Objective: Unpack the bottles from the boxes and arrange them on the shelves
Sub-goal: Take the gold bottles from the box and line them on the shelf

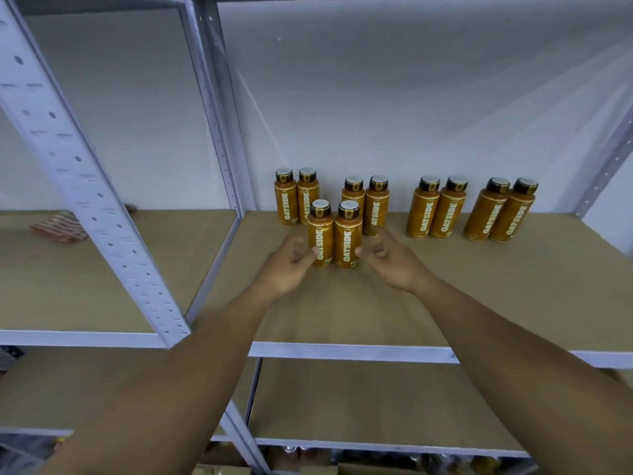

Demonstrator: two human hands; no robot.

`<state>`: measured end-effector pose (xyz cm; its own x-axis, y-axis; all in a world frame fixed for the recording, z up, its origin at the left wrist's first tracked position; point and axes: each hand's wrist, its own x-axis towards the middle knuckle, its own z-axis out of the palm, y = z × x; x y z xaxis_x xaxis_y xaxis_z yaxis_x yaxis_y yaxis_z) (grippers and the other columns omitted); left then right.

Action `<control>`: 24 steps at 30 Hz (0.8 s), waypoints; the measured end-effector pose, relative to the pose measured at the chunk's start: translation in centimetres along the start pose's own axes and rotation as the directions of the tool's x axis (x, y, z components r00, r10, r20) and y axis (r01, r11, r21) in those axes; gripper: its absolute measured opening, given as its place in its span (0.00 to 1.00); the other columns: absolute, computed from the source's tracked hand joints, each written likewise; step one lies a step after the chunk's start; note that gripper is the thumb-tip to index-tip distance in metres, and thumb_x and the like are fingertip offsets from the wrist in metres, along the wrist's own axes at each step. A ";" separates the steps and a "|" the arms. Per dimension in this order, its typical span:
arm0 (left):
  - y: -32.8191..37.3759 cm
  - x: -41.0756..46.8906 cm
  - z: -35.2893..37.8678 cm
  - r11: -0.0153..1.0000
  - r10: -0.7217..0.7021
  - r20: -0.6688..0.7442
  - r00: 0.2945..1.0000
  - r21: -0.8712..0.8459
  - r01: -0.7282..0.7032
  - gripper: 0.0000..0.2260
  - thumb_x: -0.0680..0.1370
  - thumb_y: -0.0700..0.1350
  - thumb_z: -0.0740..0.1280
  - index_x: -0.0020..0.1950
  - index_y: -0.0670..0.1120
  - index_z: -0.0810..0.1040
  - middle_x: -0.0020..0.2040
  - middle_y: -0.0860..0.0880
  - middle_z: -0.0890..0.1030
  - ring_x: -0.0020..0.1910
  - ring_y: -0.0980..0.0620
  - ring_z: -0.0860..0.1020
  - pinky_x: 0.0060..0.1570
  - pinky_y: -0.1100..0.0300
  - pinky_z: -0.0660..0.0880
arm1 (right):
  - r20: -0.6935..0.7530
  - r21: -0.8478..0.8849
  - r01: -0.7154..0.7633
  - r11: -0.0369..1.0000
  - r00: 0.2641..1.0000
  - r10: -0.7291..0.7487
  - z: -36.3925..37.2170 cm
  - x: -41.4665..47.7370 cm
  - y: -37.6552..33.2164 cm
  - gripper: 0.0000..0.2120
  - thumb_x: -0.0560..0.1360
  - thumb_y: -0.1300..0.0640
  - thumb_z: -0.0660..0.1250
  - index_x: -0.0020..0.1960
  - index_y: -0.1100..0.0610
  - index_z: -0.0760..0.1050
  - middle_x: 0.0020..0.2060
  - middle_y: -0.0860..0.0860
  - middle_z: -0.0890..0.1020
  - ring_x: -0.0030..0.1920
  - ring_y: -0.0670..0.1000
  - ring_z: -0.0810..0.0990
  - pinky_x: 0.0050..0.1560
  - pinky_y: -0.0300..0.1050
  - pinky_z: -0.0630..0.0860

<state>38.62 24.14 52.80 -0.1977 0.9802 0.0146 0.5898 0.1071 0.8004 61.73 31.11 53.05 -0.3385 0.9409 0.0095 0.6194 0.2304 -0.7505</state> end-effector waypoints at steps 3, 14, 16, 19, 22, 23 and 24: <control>-0.5 -2.3 1.5 0.997 0.030 0.052 0.998 0.066 -0.033 0.20 0.81 0.58 0.66 0.69 0.50 0.73 0.56 0.52 0.78 0.56 0.52 0.77 0.53 0.60 0.71 | 0.001 -0.145 0.016 0.989 1.000 -0.016 1.4 -2.0 2.0 0.29 0.79 0.38 0.64 0.76 0.48 0.66 0.66 0.49 0.80 0.63 0.52 0.79 0.61 0.47 0.74; -2.2 -8.9 8.3 0.834 0.385 0.070 0.920 0.401 -0.380 0.15 0.79 0.54 0.67 0.59 0.47 0.83 0.58 0.49 0.81 0.59 0.47 0.75 0.60 0.49 0.74 | -0.162 -0.406 0.296 0.865 0.908 -0.387 3.5 -10.7 7.2 0.11 0.77 0.52 0.71 0.57 0.55 0.83 0.57 0.50 0.83 0.59 0.53 0.79 0.56 0.48 0.77; -2.4 -10.5 10.1 0.819 0.441 -0.001 0.898 0.409 -0.402 0.13 0.78 0.52 0.68 0.57 0.46 0.83 0.57 0.48 0.81 0.58 0.45 0.77 0.59 0.45 0.74 | -0.245 -0.407 0.361 0.839 0.842 -0.481 3.7 -12.5 8.6 0.09 0.75 0.56 0.73 0.54 0.58 0.83 0.54 0.53 0.84 0.55 0.56 0.81 0.54 0.50 0.79; -2.6 -13.2 13.1 0.767 0.564 -0.155 0.811 0.461 -0.446 0.12 0.79 0.48 0.69 0.57 0.43 0.83 0.57 0.46 0.81 0.59 0.43 0.78 0.59 0.44 0.73 | -0.312 -0.409 0.478 0.777 0.728 -0.611 3.8 -15.0 10.9 0.11 0.75 0.58 0.72 0.55 0.62 0.83 0.54 0.56 0.83 0.57 0.59 0.81 0.61 0.52 0.76; -3.1 -16.2 16.8 0.720 0.642 -0.244 0.727 0.519 -0.461 0.12 0.79 0.43 0.69 0.60 0.39 0.81 0.64 0.38 0.78 0.66 0.37 0.75 0.66 0.42 0.70 | -0.299 -0.425 0.597 0.681 0.617 -0.728 3.6 -17.7 13.1 0.08 0.75 0.62 0.70 0.52 0.65 0.82 0.56 0.60 0.82 0.60 0.63 0.79 0.66 0.58 0.73; -3.5 -17.3 18.1 0.727 0.637 -0.258 0.726 0.513 -0.456 0.12 0.79 0.43 0.69 0.60 0.38 0.81 0.65 0.37 0.77 0.68 0.36 0.74 0.68 0.42 0.69 | -0.288 -0.424 0.625 0.656 0.594 -0.751 3.6 -18.6 14.0 0.07 0.75 0.63 0.70 0.52 0.65 0.82 0.55 0.61 0.82 0.60 0.62 0.79 0.67 0.58 0.72; -4.2 -18.3 19.7 0.744 0.620 -0.266 0.739 0.500 -0.444 0.13 0.80 0.43 0.69 0.61 0.38 0.81 0.65 0.37 0.78 0.67 0.36 0.75 0.68 0.43 0.71 | -0.273 -0.418 0.640 0.645 0.588 -0.761 3.7 -19.4 15.1 0.07 0.76 0.64 0.70 0.52 0.66 0.82 0.53 0.60 0.83 0.59 0.60 0.78 0.67 0.57 0.72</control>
<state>55.17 9.08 37.39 0.0114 0.7461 0.6658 0.9180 -0.2718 0.2888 75.07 15.40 39.11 -0.4771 0.4456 0.7575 0.4782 0.8548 -0.2016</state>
